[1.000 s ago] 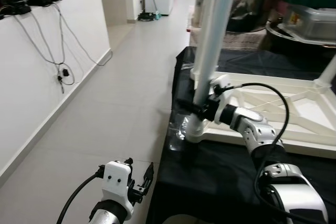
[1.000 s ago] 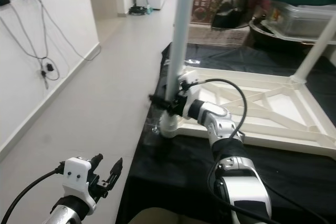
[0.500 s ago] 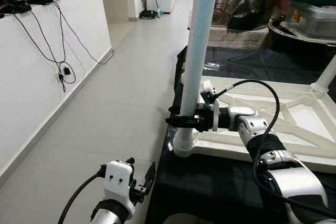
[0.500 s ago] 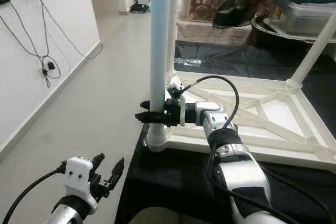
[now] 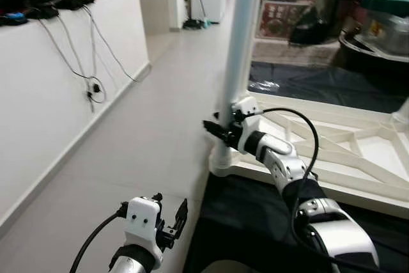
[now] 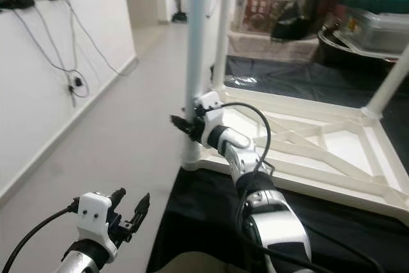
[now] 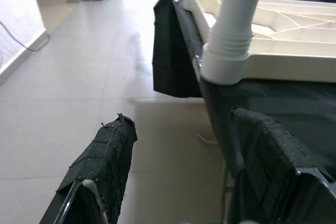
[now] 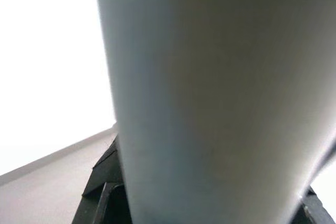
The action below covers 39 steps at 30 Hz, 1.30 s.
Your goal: Building children table
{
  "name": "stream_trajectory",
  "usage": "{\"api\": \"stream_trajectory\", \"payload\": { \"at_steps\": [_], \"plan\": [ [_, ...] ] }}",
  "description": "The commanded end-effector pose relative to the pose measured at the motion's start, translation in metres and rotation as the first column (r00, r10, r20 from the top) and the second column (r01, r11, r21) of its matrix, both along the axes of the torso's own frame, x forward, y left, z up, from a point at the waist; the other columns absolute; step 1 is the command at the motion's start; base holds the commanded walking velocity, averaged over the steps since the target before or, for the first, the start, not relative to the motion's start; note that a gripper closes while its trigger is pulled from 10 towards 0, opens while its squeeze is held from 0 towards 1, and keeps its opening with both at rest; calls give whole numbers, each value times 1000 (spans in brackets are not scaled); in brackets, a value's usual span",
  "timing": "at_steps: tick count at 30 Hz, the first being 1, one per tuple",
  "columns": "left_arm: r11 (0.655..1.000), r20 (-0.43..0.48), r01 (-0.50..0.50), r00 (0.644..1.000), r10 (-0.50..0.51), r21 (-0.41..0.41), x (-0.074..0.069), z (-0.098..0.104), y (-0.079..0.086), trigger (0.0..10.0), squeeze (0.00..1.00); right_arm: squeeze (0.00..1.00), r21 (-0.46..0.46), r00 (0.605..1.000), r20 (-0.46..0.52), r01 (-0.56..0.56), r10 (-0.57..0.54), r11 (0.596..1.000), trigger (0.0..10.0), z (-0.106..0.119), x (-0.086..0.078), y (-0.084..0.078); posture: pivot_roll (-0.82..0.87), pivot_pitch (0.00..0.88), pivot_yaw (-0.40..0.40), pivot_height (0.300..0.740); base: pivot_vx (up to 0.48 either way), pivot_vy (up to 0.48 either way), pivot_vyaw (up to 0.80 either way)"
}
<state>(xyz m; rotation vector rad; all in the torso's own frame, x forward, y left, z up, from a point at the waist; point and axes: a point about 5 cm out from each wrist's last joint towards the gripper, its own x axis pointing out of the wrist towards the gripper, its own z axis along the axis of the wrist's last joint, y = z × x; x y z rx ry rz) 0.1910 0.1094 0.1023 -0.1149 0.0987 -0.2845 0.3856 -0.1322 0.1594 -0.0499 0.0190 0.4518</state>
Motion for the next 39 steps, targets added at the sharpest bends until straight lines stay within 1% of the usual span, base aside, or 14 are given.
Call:
{"api": "stream_trajectory", "payload": {
  "at_steps": [1, 9, 16, 17, 18, 19, 20, 21, 22, 25, 27, 28, 35, 39],
  "plan": [
    [1000, -6, 9, 1000, -9, 4, -1, -2, 0, 10000, 0, 0, -55, 948, -17, 316, -317, 947, 0, -12, -4, -38, 46, 0, -17, 740, 0, 0, 0],
    [1000, -6, 17, 1000, -17, 7, -1, -3, -1, 10000, 0, 0, -11, 654, -72, 755, -753, 656, 0, -21, -32, -58, 46, 0, -13, 740, 0, 0, 0],
    [1000, -2, 21, 1000, -21, 10, -2, -3, -2, 10000, 0, 0, 11, 603, -144, 794, -785, 608, 0, -30, -43, -35, 45, 0, -12, 740, 0, 0, 0],
    [1000, 3, 22, 1000, -22, 10, -2, -2, -2, 10000, 0, 0, 37, 643, -132, 764, -755, 644, 1804, -29, -44, -26, 45, 0, -12, 740, 0, 0, 0],
    [999, 32, 33, 999, -33, 7, -3, 1, -3, 10000, 0, 0, 27, 724, -82, 689, -685, 725, 10000, -27, -42, -14, 45, 0, -12, 740, 0, 0, 0],
    [999, 32, 33, 999, -33, 7, -3, 1, -3, 10000, 0, 0, 27, 724, -82, 689, -685, 725, 10000, -27, -42, -14, 45, 0, -12, 740, 0, 0, 0],
    [998, 80, 56, 995, -55, -4, -4, 8, -6, 10000, 0, 482, 41, 787, -38, 616, -615, 786, 10000, -25, -42, -5, 40, 0, -12, 740, 0, 0, 0],
    [998, 80, 56, 995, -55, -4, -4, 8, -6, 10000, 0, 482, 41, 787, -38, 616, -615, 786, 10000, -25, -42, -5, 40, 0, -12, 740, 0, 0, 0],
    [998, 129, 70, 989, -68, -11, -5, 16, -9, 10000, 0, 1000, 44, 821, 7, 570, -571, 821, 10000, -23, -43, 1, 43, 0, -16, 740, 0, 0, 0],
    [996, 168, 88, 982, -83, -19, -6, 23, -13, 10000, 0, 1000, 53, 848, 35, 526, -528, 849, 10000, -21, -42, 5, 47, 0, -21, 740, 0, 0, 0],
    [994, 192, 108, 976, -101, -27, -8, 28, -17, 10000, 0, 714, 72, 874, 65, 477, -481, 876, 10000, -19, -40, 8, 44, 0, -23, 740, 0, 0, 0],
    [992, 206, 122, 972, -113, -29, -8, 30, -19, 10000, 0, 0, 87, 899, 75, 425, -431, 901, 10000, -17, -38, 12, 44, 0, -24, 740, 0, 0, 0],
    [987, 220, 158, 964, -149, -21, -11, 31, -24, 10000, 0, 0, 177, 999, 18, -44, 41, 983, 10000, -16, -33, 32, 42, 0, -26, 740, 0, 0, 0],
    [986, 225, 164, 962, -154, -24, -11, 31, -24, 10000, 0, 0, 188, 898, -129, -395, 421, 899, 10000, -19, -31, 24, 52, 0, -31, 740, 0, 0, 0]
  ]
}}
